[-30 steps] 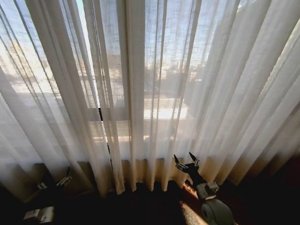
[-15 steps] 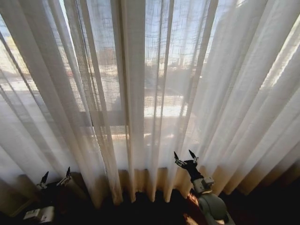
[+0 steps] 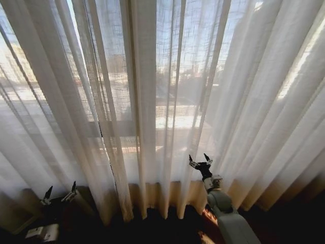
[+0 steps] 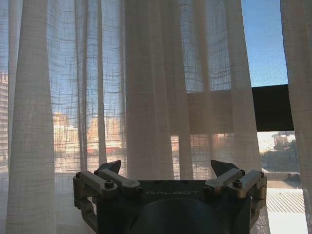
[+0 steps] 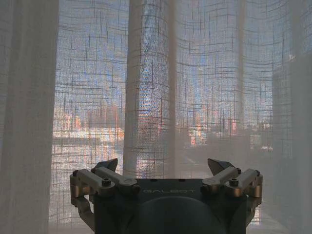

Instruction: Open the curtains by pulling them apart, changing their state from closed to fully open.

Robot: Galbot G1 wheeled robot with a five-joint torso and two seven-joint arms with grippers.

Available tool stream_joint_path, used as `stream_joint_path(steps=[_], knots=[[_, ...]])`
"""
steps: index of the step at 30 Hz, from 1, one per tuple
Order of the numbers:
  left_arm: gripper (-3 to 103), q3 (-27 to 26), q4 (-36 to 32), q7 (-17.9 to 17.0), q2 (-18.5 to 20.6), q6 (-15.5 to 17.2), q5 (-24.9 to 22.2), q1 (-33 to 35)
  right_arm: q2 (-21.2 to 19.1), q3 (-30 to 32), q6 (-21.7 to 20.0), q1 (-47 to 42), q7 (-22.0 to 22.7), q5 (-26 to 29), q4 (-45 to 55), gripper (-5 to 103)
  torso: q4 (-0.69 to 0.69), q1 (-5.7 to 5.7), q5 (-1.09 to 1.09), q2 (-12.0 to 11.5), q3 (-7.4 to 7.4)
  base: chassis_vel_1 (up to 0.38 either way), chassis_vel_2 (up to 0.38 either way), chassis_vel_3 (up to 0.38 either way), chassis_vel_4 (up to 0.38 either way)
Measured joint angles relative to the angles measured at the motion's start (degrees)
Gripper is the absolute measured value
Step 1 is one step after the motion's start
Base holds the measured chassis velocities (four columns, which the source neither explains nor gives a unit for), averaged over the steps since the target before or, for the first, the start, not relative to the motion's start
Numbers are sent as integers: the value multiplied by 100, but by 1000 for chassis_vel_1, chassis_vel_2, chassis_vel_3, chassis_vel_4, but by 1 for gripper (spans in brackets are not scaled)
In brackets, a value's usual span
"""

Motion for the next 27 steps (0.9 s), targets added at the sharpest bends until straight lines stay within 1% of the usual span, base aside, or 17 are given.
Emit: stream_joint_path(steps=[7,11,14,15,17,20,21,23,24,25,26,27], knots=[[100,0,0,0,0,0,0,1,31,-224,-9,491,87,-4,-546,100,-1,-4,1,1,-1,0,0,0,0],[100,0,0,0,0,0,0,1,69,-315,51,804,89,-21,-927,100,0,-3,1,0,-1,0,0,0,0],[100,0,0,0,0,0,0,1,110,-397,83,1001,37,-41,-1173,100,-1,-2,0,0,-1,0,0,0,0],[100,0,0,0,0,0,0,1,146,-423,98,1073,7,-67,-1251,103,-1,-3,0,0,-1,0,0,0,0],[100,0,0,0,0,0,0,1,186,-434,115,1122,-21,-87,-1299,103,0,-3,0,0,-1,0,0,0,0],[100,0,0,0,0,0,0,1,278,-506,139,1179,-48,-98,-1337,89,0,-3,1,1,-1,0,0,0,0],[100,0,0,0,0,0,0,1,278,-506,139,1179,-48,-98,-1337,89,0,-3,1,1,-1,0,0,0,0],[100,0,0,0,0,0,0,1,326,-539,154,1174,-70,-119,-1311,78,-1,-3,0,1,-1,0,0,0,0],[100,0,0,0,0,0,0,1,348,-546,162,1165,-73,-129,-1290,78,0,-3,0,1,-1,0,0,0,0],[100,0,0,0,0,0,0,1,366,-553,169,1150,-73,-140,-1271,73,0,-3,0,1,-2,0,0,0,0],[100,0,0,0,0,0,0,1,366,-553,169,1150,-73,-140,-1271,73,0,-3,0,1,-2,0,0,0,0],[100,0,0,0,0,0,0,1,379,-562,170,1132,-69,-156,-1255,67,0,-3,1,1,-1,0,0,0,0]])
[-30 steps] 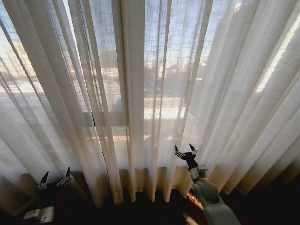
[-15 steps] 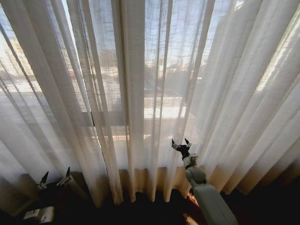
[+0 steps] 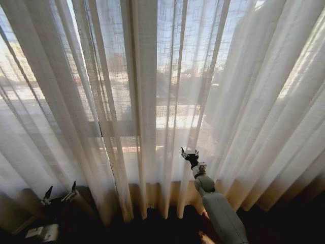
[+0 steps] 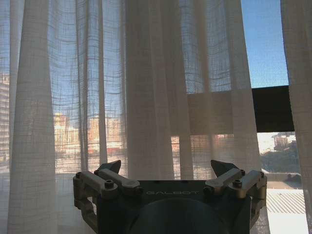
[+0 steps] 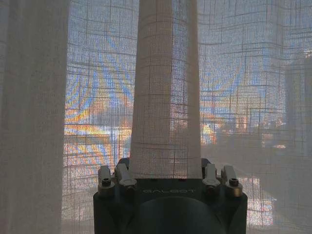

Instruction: Open the curtains by pulling them apart, changing their state from closed to fully open.

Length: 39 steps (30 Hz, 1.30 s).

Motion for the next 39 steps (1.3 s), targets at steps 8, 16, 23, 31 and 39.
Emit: stream_joint_path(steps=[8,16,23,31,39], knots=[[100,0,0,0,0,0,0,0,43,19,20,-124,40,67,104,39,0,0,0,0,0,0,0,0,0],[100,0,0,0,0,0,0,0,2,238,382,-252,-349,159,103,8,0,0,0,0,0,0,0,0,0],[100,0,0,0,0,0,0,0,-66,341,507,-378,-752,260,90,0,0,0,1,0,0,0,0,0,0],[100,0,0,0,0,0,0,0,-196,419,468,-467,-805,358,147,0,0,0,0,0,-1,0,0,0,0],[100,0,0,0,0,0,0,0,-380,581,427,-625,-817,460,296,0,0,0,0,0,-1,-73,-80,93,80]])
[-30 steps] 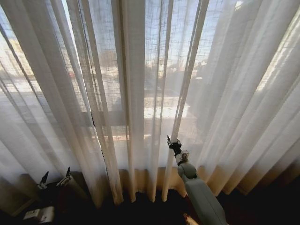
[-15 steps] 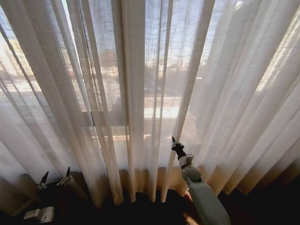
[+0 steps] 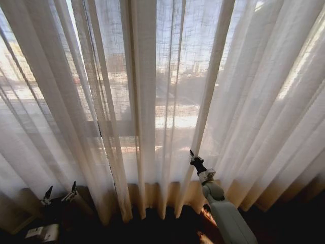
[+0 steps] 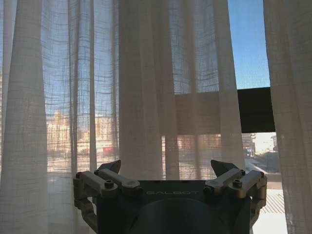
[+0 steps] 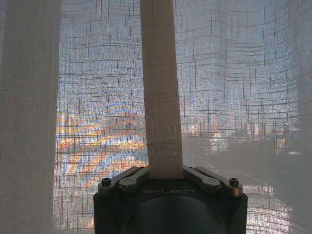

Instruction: Open the curtains by pulling them apart, changing their state from closed to fully open.

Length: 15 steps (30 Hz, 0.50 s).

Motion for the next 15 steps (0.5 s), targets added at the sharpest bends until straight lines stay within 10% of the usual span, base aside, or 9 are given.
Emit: stream_joint_path(steps=[15], knots=[[100,0,0,0,0,0,0,0,-135,143,-7,-84,-10,82,9,0,0,0,-2,0,0,-253,-264,268,259]])
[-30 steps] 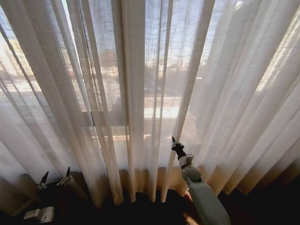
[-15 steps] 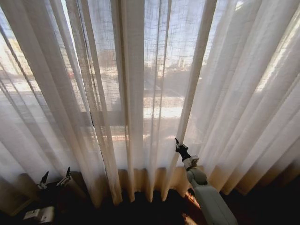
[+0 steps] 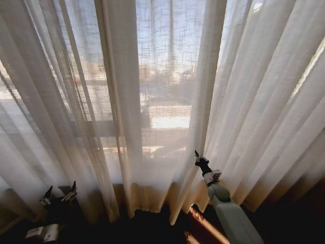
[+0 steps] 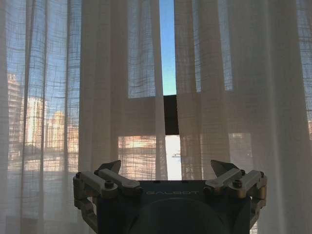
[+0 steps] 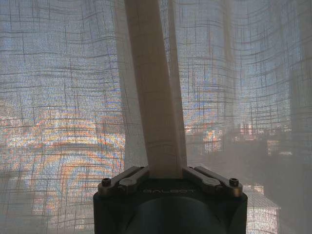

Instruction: Open the curtains by pulling them apart, changing their state from closed to fully open.

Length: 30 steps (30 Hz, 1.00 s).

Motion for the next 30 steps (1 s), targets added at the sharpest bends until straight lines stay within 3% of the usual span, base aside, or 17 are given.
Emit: stream_joint_path(steps=[30], knots=[[100,0,0,0,0,0,0,0,-40,145,59,-13,-74,41,-146,0,-1,0,3,0,1,-356,-349,353,357]])
